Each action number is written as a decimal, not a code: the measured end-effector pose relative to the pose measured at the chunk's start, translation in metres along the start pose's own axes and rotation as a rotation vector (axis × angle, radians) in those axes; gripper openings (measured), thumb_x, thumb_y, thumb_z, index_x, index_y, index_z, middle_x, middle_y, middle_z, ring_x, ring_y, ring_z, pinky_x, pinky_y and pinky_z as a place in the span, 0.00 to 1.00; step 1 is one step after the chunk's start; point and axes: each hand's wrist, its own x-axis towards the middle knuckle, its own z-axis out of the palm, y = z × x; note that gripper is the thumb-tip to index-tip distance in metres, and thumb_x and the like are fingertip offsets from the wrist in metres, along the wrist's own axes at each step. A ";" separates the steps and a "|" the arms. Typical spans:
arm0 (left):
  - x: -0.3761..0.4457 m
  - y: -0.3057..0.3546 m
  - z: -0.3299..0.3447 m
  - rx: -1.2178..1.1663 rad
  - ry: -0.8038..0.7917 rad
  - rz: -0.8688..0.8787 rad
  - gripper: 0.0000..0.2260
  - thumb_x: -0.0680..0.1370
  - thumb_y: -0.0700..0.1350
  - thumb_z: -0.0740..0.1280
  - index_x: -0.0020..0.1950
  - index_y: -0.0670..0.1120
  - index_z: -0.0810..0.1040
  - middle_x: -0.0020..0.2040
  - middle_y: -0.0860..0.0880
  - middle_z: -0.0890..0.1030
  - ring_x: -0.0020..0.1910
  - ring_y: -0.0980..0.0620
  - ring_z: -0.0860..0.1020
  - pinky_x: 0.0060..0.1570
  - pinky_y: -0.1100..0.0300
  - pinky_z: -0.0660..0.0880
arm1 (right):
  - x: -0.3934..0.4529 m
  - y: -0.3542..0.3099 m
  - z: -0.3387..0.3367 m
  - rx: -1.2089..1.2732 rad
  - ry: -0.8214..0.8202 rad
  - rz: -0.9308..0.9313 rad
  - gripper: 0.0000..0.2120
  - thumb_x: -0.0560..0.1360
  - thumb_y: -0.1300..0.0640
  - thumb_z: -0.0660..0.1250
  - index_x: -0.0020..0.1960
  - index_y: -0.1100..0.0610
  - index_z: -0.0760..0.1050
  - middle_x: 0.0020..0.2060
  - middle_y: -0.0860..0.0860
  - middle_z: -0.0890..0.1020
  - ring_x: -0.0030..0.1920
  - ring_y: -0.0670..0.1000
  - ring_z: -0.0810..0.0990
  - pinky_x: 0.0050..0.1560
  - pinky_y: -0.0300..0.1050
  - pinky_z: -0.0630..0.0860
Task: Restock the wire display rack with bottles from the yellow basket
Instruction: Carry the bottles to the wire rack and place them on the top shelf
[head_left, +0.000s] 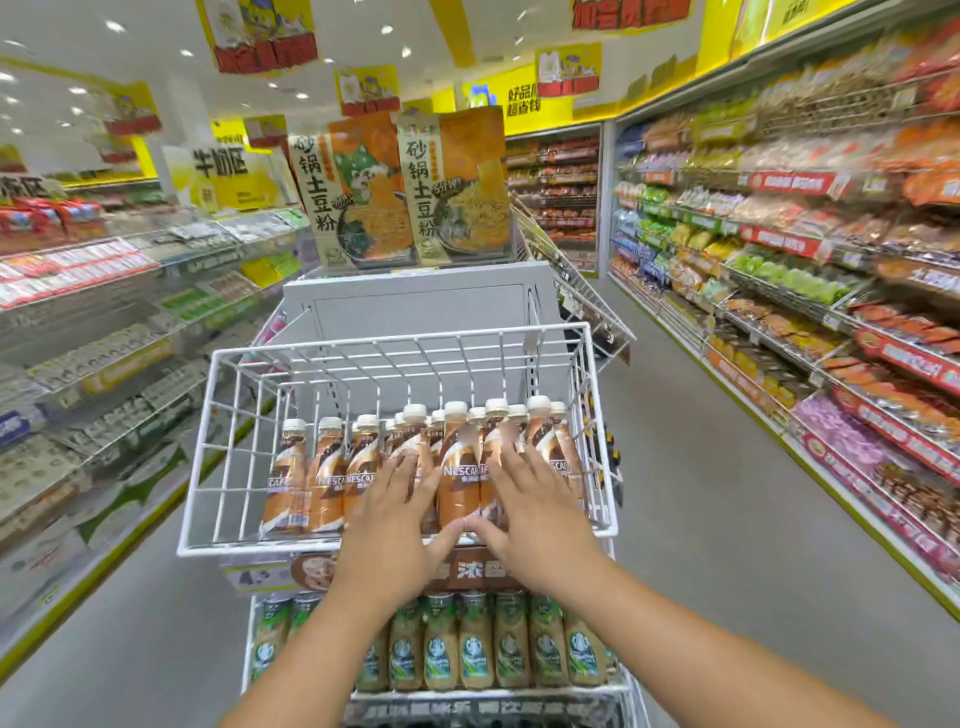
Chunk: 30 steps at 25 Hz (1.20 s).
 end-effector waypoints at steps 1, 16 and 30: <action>-0.007 0.004 -0.003 0.006 -0.008 0.000 0.35 0.78 0.72 0.50 0.82 0.59 0.55 0.84 0.50 0.52 0.82 0.48 0.48 0.79 0.46 0.55 | -0.008 0.000 -0.002 0.001 0.004 0.002 0.39 0.81 0.31 0.51 0.84 0.48 0.45 0.84 0.49 0.44 0.83 0.54 0.41 0.81 0.55 0.44; -0.158 0.035 -0.062 -0.105 -0.079 0.253 0.34 0.79 0.71 0.50 0.83 0.59 0.49 0.84 0.52 0.45 0.82 0.49 0.43 0.79 0.47 0.50 | -0.207 -0.068 -0.050 0.002 0.013 0.306 0.37 0.82 0.33 0.53 0.84 0.49 0.47 0.84 0.48 0.47 0.83 0.53 0.43 0.82 0.55 0.48; -0.323 0.155 -0.073 -0.152 -0.069 0.614 0.35 0.78 0.69 0.49 0.81 0.52 0.61 0.82 0.42 0.58 0.81 0.39 0.56 0.77 0.42 0.57 | -0.497 -0.084 -0.087 -0.257 0.006 0.792 0.47 0.71 0.29 0.30 0.84 0.50 0.47 0.84 0.53 0.46 0.83 0.57 0.45 0.82 0.57 0.48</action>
